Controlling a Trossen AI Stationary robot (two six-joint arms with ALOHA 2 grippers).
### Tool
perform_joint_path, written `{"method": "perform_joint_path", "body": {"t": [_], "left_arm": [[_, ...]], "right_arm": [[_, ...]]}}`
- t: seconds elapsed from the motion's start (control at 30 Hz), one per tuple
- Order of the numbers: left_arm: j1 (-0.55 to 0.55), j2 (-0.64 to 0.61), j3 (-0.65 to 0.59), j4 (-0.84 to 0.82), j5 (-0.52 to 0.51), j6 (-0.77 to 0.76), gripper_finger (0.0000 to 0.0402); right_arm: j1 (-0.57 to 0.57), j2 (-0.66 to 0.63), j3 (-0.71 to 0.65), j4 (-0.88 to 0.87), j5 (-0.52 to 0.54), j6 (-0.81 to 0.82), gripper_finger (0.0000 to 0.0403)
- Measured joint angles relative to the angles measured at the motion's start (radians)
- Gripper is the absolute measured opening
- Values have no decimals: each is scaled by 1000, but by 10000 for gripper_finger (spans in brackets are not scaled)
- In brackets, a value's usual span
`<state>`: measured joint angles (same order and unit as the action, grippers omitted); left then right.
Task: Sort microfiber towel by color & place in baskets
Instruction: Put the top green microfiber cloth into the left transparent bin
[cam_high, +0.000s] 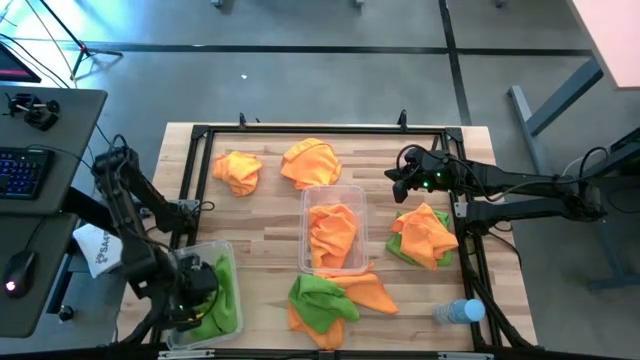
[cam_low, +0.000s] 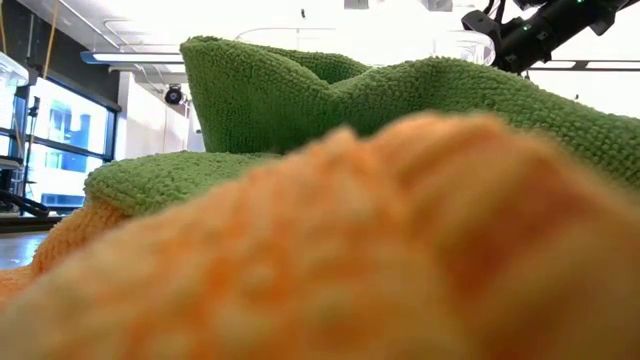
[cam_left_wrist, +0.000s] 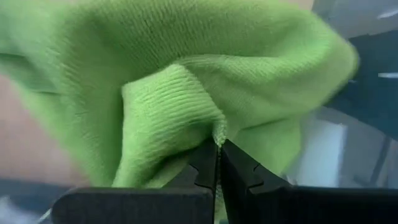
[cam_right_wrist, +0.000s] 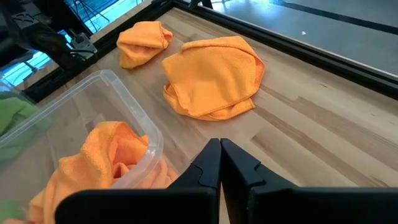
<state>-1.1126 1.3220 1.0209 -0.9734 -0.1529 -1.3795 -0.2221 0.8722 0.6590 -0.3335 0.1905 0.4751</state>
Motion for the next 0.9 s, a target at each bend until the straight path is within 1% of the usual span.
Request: {"method": "perform_joint_path", "body": {"t": [0.13, 0.27, 0.33, 0.4, 0.5, 0.6, 0.67, 0.77, 0.9], "left_arm": [[0, 0, -126, 157, 13, -14, 0], [-5, 0, -235, 322, 121, -24, 0], [-19, 8, -269, 377, 169, -46, 0], [-43, 27, -279, 372, 194, -56, 0], [-73, 60, -292, 346, 188, -87, 0], [-80, 101, -305, 354, 182, -103, 0], [-80, 135, -305, 356, 187, -70, 0], [-80, 176, -303, 364, 209, 21, 0], [-80, 192, -302, 371, 221, 74, 0]], "right_arm": [[0, 0, 0, -21, -4, 37, 0], [0, 0, 0, -67, -4, 82, 0], [0, 0, 0, -85, -4, 93, 0], [0, 0, 0, -86, -4, 90, 0], [0, 0, 0, -81, -3, 86, 0], [0, 0, 0, -81, -3, 86, 0], [0, 0, 0, -81, -3, 85, 0], [0, 0, 0, -81, -3, 85, 0], [0, 0, 0, -80, -3, 84, 0]]}}
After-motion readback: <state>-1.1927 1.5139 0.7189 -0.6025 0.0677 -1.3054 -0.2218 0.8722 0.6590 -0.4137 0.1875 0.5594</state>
